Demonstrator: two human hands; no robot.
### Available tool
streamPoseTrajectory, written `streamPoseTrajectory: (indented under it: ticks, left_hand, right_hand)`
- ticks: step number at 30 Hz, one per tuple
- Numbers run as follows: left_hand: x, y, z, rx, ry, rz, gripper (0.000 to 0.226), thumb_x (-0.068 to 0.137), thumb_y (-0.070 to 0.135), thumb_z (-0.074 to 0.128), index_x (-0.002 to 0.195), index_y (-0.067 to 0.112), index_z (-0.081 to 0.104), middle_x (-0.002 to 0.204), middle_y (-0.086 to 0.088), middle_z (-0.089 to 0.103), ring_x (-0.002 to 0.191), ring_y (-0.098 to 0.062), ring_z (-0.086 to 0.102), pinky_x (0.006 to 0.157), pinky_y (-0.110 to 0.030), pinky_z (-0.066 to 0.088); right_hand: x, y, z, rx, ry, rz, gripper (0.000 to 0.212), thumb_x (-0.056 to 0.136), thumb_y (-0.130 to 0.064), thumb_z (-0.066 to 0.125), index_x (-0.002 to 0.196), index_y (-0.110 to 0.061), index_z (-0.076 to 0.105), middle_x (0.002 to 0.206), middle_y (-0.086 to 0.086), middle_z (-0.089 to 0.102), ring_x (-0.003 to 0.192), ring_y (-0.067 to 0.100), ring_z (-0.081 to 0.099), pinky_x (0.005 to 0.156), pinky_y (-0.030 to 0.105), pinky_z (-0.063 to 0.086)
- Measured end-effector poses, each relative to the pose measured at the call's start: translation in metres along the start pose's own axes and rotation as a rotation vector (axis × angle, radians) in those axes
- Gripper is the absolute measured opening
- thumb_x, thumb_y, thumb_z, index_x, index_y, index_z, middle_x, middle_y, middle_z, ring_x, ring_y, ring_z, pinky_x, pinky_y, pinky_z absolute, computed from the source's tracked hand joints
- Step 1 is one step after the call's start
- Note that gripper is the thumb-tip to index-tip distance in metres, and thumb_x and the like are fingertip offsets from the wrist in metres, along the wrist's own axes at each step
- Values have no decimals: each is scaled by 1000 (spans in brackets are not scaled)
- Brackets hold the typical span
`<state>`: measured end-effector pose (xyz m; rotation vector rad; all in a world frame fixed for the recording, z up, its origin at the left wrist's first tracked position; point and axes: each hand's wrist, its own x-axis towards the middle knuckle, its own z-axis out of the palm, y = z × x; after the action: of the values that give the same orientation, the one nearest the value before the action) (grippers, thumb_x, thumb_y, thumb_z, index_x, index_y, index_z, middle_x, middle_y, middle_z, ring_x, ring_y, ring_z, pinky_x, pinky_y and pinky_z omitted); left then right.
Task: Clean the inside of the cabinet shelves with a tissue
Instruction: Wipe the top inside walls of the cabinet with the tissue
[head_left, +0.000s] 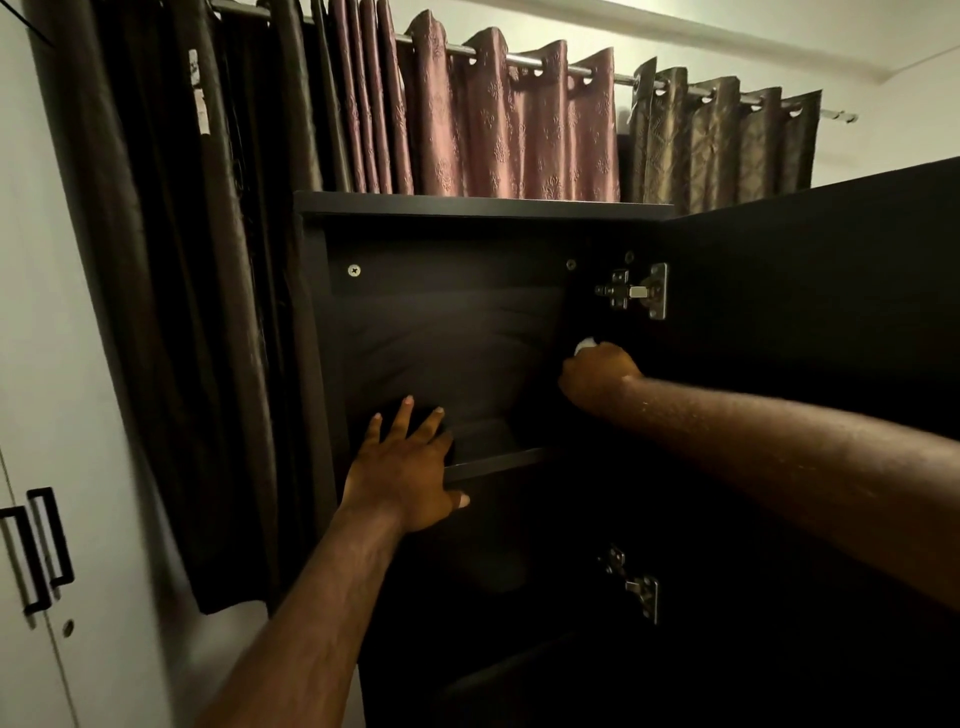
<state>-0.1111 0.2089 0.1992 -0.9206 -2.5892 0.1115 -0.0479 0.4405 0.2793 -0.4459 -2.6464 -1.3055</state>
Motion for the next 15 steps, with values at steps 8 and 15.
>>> streamPoseTrajectory:
  ticks: [8, 15]
  left_hand:
    - [0, 2, -1, -12, -2, -6, 87, 84, 71, 52, 155, 32, 21, 166, 9, -7, 150, -27, -20, 122, -55, -2]
    - [-1, 2, -3, -27, -19, -9, 89, 84, 71, 53, 156, 32, 18, 166, 10, -3, 151, -26, -17, 123, -53, -2]
  right_hand:
    - [-11, 15, -20, -23, 274, -43, 18, 98, -24, 52, 108, -26, 67, 109, -2, 68, 103, 25, 66, 74, 33, 43]
    - [-18, 80, -44, -62, 552, 228, 22, 94, -24, 52, 92, -21, 74, 90, 0, 69, 91, 26, 61, 63, 30, 40]
